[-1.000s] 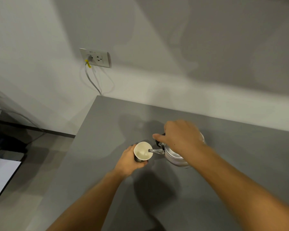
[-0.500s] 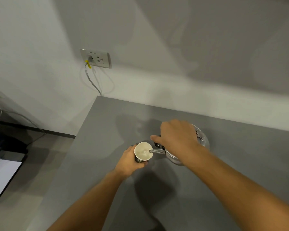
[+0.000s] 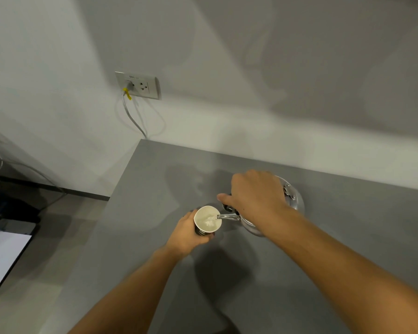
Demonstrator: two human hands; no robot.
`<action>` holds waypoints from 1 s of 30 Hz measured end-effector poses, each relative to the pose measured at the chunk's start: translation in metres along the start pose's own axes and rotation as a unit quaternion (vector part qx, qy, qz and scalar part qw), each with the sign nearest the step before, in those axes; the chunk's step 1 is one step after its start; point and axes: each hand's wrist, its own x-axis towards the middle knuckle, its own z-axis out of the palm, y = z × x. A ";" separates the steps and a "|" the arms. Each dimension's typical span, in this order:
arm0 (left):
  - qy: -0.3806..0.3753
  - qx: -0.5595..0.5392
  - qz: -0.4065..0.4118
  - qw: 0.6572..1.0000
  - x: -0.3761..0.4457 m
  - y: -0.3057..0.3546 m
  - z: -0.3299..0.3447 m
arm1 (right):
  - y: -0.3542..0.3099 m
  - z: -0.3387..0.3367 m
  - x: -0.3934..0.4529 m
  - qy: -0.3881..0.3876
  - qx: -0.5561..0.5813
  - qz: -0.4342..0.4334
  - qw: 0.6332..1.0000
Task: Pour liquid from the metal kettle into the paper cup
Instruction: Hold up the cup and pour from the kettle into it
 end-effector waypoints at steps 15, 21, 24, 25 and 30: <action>-0.004 0.008 0.004 1.000 -0.002 -0.002 -0.001 | -0.001 -0.005 0.002 0.002 -0.020 -0.002 1.000; -0.004 0.004 0.005 1.000 -0.001 -0.001 -0.001 | -0.001 -0.005 0.002 0.003 -0.014 -0.001 1.000; -0.002 0.004 0.002 1.000 0.000 -0.001 -0.001 | -0.001 -0.005 0.002 0.005 -0.012 -0.001 1.000; -0.002 0.004 0.002 1.000 0.000 0.000 -0.001 | -0.001 -0.005 0.002 0.006 -0.012 -0.001 1.000; -0.002 0.003 0.002 1.000 -0.001 0.000 0.000 | -0.002 -0.007 0.001 0.006 -0.009 -0.001 1.000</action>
